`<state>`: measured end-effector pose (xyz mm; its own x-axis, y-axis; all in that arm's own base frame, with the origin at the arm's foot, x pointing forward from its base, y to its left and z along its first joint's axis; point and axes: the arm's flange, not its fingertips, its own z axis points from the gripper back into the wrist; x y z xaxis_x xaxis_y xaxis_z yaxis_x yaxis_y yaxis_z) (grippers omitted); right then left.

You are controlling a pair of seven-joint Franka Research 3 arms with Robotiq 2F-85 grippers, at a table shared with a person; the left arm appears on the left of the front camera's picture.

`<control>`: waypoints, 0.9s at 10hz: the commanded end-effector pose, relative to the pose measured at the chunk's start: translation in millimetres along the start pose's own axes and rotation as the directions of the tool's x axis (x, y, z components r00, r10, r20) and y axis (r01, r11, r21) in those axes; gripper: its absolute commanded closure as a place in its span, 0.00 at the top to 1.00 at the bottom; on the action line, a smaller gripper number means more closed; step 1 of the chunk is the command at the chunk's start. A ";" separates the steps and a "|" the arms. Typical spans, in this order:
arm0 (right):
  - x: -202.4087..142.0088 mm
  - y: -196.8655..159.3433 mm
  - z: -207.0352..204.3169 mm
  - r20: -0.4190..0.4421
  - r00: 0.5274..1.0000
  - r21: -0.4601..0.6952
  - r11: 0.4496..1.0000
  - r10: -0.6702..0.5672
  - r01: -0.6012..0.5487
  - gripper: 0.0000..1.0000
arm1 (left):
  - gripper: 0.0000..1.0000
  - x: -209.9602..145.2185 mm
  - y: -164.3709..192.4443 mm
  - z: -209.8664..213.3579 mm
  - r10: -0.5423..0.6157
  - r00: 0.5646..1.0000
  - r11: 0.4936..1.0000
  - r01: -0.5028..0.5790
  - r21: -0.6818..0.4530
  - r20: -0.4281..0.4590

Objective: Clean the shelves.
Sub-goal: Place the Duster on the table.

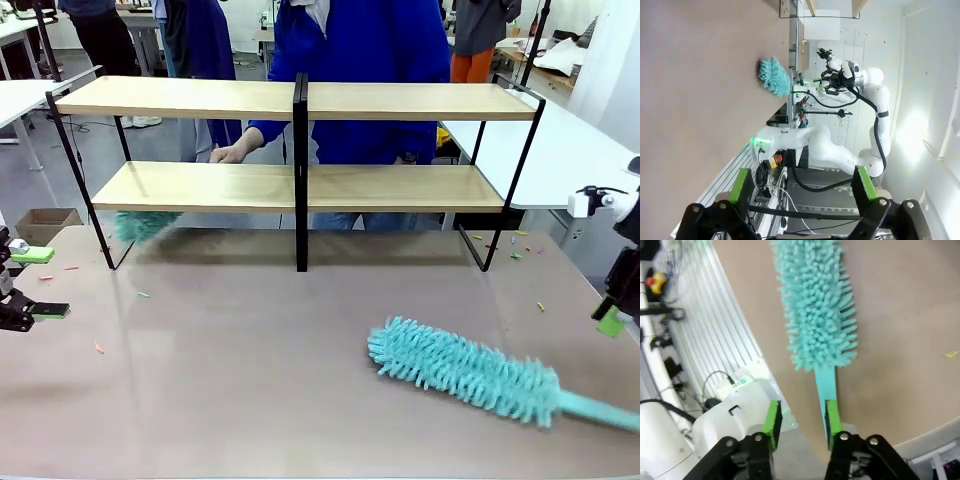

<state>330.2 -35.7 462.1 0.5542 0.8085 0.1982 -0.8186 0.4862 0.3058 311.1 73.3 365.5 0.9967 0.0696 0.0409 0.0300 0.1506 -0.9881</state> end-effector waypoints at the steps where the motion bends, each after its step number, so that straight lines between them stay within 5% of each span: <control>1: -17.9 -37.4 39.1 0.222 0.964 -0.007 0.988 -0.149 0.155 1.00 | 1.00 -2.2 -1.0 -1.0 -0.023 1.000 0.999 0.023 -0.024 0.001; 2: -33.4 -40.9 57.8 0.292 0.934 0.011 0.977 -0.205 0.211 1.00 | 1.00 -2.2 -1.0 -1.0 -0.023 1.000 0.999 0.023 -0.024 0.001; 3: -53.3 -26.4 77.3 0.343 0.890 0.158 0.952 -0.302 0.262 1.00 | 1.00 -2.2 -1.0 -1.0 -0.023 1.000 0.999 0.023 -0.024 0.001; 4: -68.1 -6.1 83.8 0.287 0.793 0.353 0.829 -0.537 0.434 1.00 | 1.00 -2.2 -1.0 -1.0 -0.023 1.000 0.999 0.023 -0.024 0.001; 6: -86.3 10.5 72.9 0.195 0.586 0.645 0.553 -0.787 0.528 1.00 | 1.00 -2.2 -1.0 -1.0 -0.023 1.000 0.999 0.023 -0.024 0.001; 7: -81.4 6.4 60.0 0.131 0.390 0.714 0.360 -0.911 0.601 1.00 | 1.00 -2.2 -1.0 -1.0 -0.023 1.000 0.999 0.023 -0.024 0.001; 8: -92.1 4.4 78.4 0.201 0.799 0.427 0.785 -0.567 0.449 1.00 | 1.00 -2.2 -1.0 -1.0 -0.023 1.000 0.999 0.023 -0.024 0.001; 9: -92.1 4.4 78.4 0.201 0.799 0.427 0.785 -0.567 0.449 1.00 | 1.00 -2.2 -1.0 -1.0 -0.023 1.000 0.999 0.023 -0.024 0.001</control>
<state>282.3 -131.0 512.4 0.9692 0.2248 0.1005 -0.2174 0.5888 0.7785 310.9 73.1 366.0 0.9968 0.0684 0.0415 0.0309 0.1493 -0.9883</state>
